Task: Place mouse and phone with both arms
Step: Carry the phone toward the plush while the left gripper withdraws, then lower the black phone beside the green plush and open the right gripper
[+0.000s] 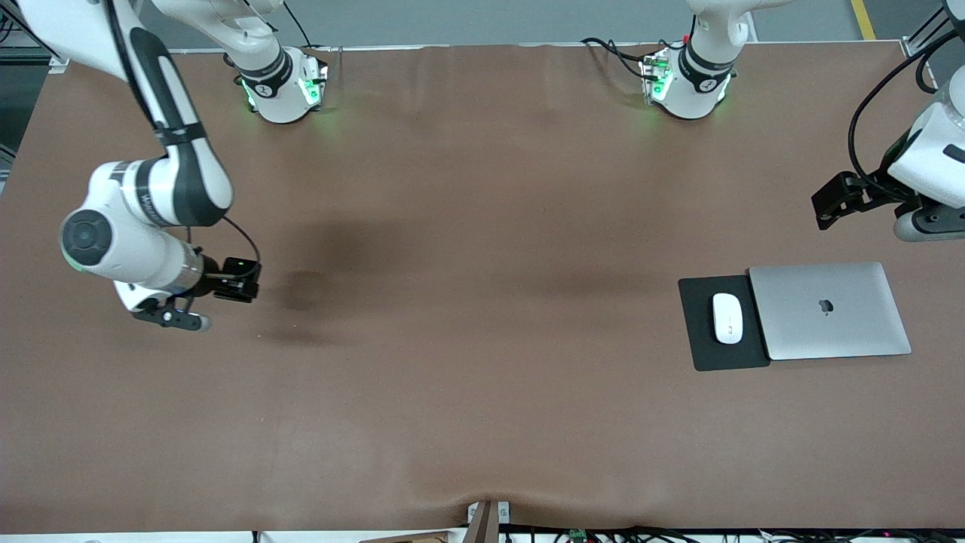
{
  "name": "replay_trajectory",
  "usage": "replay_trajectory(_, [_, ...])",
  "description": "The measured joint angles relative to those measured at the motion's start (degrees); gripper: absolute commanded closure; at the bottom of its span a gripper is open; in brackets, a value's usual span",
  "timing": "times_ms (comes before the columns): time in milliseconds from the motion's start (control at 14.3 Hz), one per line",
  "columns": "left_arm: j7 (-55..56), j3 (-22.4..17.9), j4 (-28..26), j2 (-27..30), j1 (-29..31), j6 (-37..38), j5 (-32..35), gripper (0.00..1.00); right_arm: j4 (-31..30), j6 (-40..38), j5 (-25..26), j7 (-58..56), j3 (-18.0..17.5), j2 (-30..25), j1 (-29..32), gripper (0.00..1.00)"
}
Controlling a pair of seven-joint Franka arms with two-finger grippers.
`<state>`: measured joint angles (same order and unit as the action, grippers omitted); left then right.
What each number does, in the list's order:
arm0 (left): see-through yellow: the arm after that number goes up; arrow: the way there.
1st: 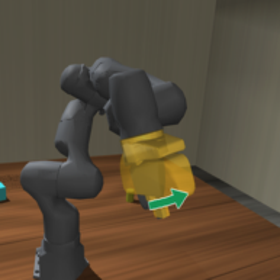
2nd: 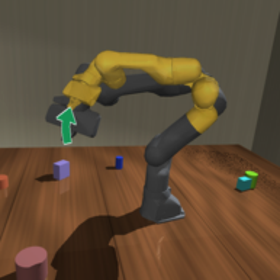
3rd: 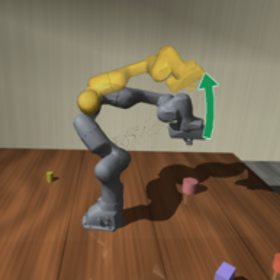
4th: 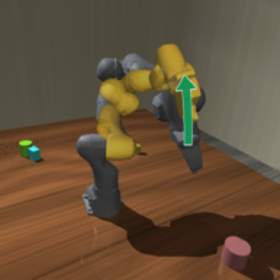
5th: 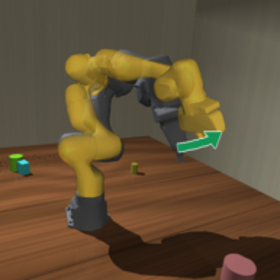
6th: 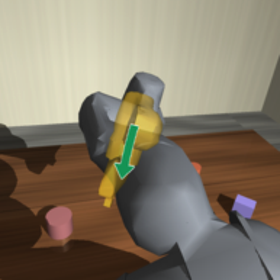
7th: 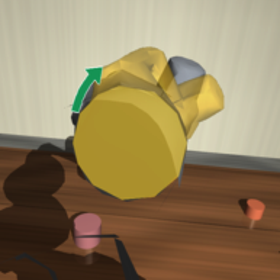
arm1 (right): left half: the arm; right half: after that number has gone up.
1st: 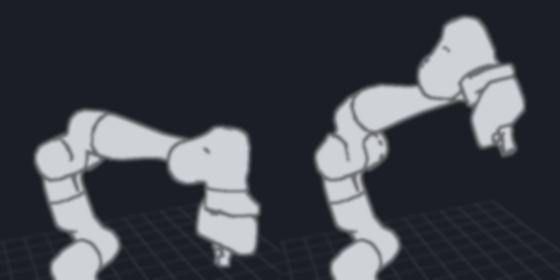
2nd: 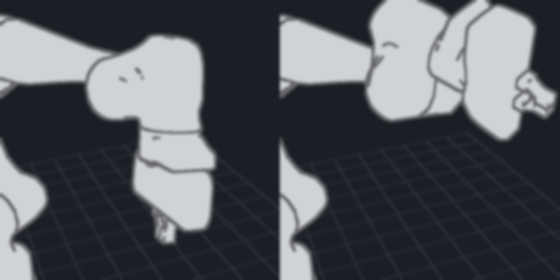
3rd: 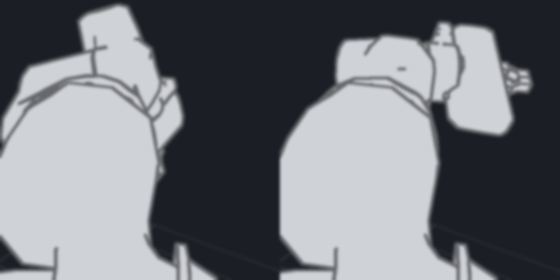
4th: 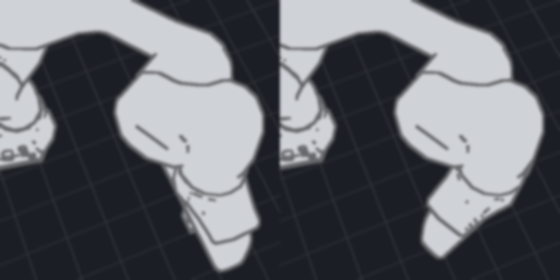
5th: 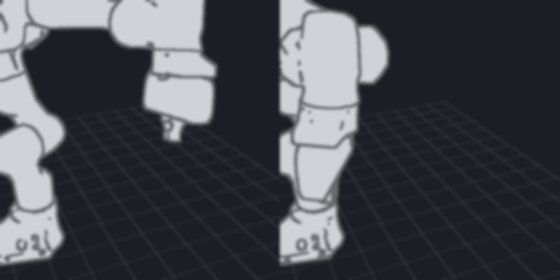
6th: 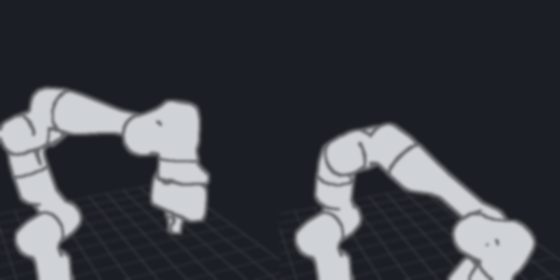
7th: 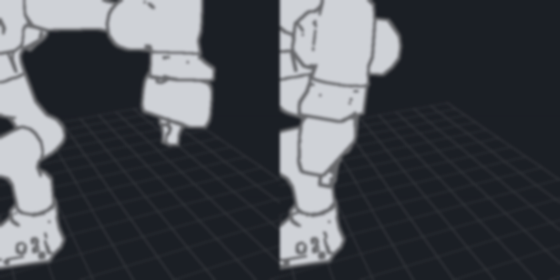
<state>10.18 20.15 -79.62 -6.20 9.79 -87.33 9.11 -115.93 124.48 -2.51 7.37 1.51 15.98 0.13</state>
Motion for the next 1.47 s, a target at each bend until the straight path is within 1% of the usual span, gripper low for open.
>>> replay_trajectory(210, [0.0,-0.34,-0.06,0.38,0.04,0.05,-1.67,0.0,-2.05,1.69,0.03,-9.22,0.05,0.0,7.1,1.0])
replay_trajectory(349, [0.0,-1.44,-0.43,1.02,-0.71,0.32,-2.91,0.0,-4.33,4.89,0.17,-12.9,0.04,0.02,9.95,1.0])
replay_trajectory(419, [0.0,-3.43,-0.89,1.58,-2.35,0.57,-4.01,0.0,-5.73,6.62,0.47,-14.06,0.01,0.04,10.89,1.0])
replay_trajectory(559, [0.0,-9.22,-2.4,3.11,-7.45,0.79,-6.25,0.0,-8.44,10.26,1.17,-15.66,-0.02,0.39,12.41,1.0])
replay_trajectory(629, [0.0,-11.07,-3.27,3.96,-9.18,0.89,-6.7,0.0,-9.31,11.89,1.53,-16.16,-0.01,0.97,13.18,1.0])
replay_trajectory(699, [0.0,-11.78,-4.14,4.66,-9.9,0.93,-6.84,0.0,-9.85,13.94,1.65,-16.85,-0.02,1.93,13.89,1.0])
replay_trajectory(839, [0.02,-11.88,-5.23,5.2,-10.08,0.93,-6.91,0.0,-10.05,17.6,1.69,-17.57,-0.03,4.69,14.97,1.0])
replay_trajectory(909, [0.04,-11.91,-5.44,5.2,-10.07,0.92,-6.91,0.0,-10.05,18.8,1.69,-17.74,-0.03,6.08,15.3,0.98])
replay_trajectory(1048, [0.08,-11.98,-5.83,5.19,-10.07,0.92,-6.91,0.0,-9.99,20.29,1.69,-17.81,-0.03,8.24,15.6,0.87])
replay_trajectory(1118, [0.1,-12.0,-5.98,5.18,-10.07,0.91,-6.91,0.0,-9.98,21.08,1.69,-17.81,-0.03,9.0,15.69,0.48])
replay_trajectory(1188, [0.1,-12.01,-6.06,5.18,-10.07,0.91,-6.91,0.0,-9.94,21.7,1.69,-17.81,-0.03,9.52,15.78,0.0])
replay_trajectory(1468, [0.12,-12.07,-6.08,5.18,-10.07,0.91,-6.92,0.0,-8.77,21.2,1.69,-17.82,-0.19,9.78,15.82,0.0])
